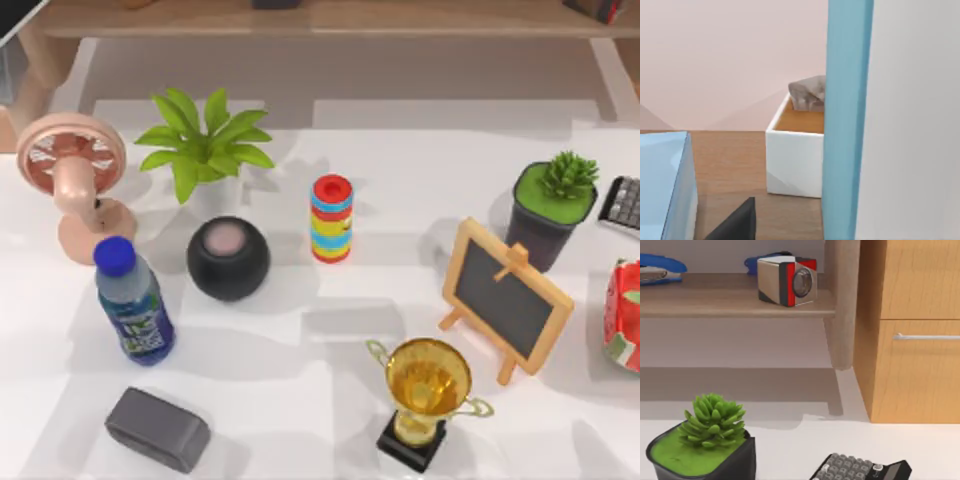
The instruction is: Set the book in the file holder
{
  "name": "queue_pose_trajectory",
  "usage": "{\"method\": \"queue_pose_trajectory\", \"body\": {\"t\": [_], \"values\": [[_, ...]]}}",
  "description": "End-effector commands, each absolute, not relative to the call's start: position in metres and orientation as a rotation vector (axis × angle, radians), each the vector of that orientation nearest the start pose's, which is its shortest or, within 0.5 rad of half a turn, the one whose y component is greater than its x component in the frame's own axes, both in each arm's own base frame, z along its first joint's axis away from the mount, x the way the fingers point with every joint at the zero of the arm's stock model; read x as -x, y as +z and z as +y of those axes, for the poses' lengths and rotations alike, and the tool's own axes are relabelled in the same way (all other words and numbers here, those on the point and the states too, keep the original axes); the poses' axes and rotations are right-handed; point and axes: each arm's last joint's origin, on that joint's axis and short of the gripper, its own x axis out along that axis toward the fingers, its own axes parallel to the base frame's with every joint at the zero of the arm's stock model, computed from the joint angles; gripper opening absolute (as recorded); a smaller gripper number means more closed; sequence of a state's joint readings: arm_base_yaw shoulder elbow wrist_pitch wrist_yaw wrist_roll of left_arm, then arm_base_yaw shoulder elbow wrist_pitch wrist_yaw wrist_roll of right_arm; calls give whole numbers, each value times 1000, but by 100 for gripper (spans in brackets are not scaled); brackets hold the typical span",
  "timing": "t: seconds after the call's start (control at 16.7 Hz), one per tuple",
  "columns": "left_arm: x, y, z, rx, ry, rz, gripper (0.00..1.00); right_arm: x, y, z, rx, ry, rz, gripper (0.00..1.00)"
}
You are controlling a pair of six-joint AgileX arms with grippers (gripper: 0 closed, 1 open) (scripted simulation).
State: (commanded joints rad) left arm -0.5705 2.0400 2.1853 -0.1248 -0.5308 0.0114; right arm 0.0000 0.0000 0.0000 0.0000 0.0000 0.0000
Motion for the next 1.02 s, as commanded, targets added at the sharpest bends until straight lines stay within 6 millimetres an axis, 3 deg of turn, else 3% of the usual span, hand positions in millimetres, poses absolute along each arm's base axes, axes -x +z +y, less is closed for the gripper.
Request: {"method": "queue_pose_trajectory", "body": {"t": [0.36, 0.6, 1.02], "values": [[-428, 433, -237, 12, -17, -11, 100, -106, 160, -1, 0, 0, 0, 100], [-428, 433, -237, 12, -17, -11, 100, -106, 160, -1, 0, 0, 0, 100], [-428, 433, -237, 12, -17, -11, 47, -106, 160, -1, 0, 0, 0, 100]]}}
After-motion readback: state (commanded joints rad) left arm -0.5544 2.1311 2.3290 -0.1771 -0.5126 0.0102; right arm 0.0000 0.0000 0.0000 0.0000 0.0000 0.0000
